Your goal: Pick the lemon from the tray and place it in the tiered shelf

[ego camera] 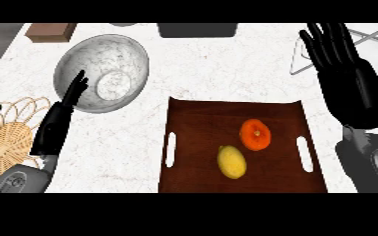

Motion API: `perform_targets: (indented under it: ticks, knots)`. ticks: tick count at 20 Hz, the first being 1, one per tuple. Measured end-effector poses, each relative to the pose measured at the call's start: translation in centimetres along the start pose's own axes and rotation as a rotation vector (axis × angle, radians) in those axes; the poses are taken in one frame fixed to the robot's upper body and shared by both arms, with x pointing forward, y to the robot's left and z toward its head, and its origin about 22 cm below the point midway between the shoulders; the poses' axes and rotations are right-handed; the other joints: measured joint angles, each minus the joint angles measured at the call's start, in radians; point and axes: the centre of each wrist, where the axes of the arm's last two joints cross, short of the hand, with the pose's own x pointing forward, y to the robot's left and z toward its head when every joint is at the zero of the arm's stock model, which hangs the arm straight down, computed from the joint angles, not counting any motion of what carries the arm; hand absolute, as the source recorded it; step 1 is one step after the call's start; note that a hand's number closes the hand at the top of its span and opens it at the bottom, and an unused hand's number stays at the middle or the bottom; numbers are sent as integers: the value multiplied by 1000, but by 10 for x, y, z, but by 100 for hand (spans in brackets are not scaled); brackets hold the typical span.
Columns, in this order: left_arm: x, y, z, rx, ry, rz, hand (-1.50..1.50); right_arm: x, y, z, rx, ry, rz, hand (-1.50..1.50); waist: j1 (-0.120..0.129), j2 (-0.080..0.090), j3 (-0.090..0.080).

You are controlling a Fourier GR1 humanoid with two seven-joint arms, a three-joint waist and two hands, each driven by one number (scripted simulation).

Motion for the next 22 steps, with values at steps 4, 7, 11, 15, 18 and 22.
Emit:
perform_targets:
  ticks: [4,7,11,15,18,22]
  knots:
    - [6,-20,-6,-17,-13,62,0,-10,-6,9,-9,113,45,-150,9,2,6]
    - [13,-29,-9,-32,-21,126,0,-32,0,23,-72,224,-59,150,3,9,17]
    - [17,-27,-7,-18,-30,155,0,-51,-32,47,-216,350,167,150,-15,12,10]
    - [21,-34,-6,-34,-23,199,0,-86,-31,86,-429,367,347,-150,-11,5,14]
    - [26,-37,-8,-57,-19,224,0,-107,-23,114,-532,304,347,-150,-2,2,15]
    - [32,-45,-13,-68,-28,234,0,-111,-20,134,-501,249,287,-150,7,-3,17]
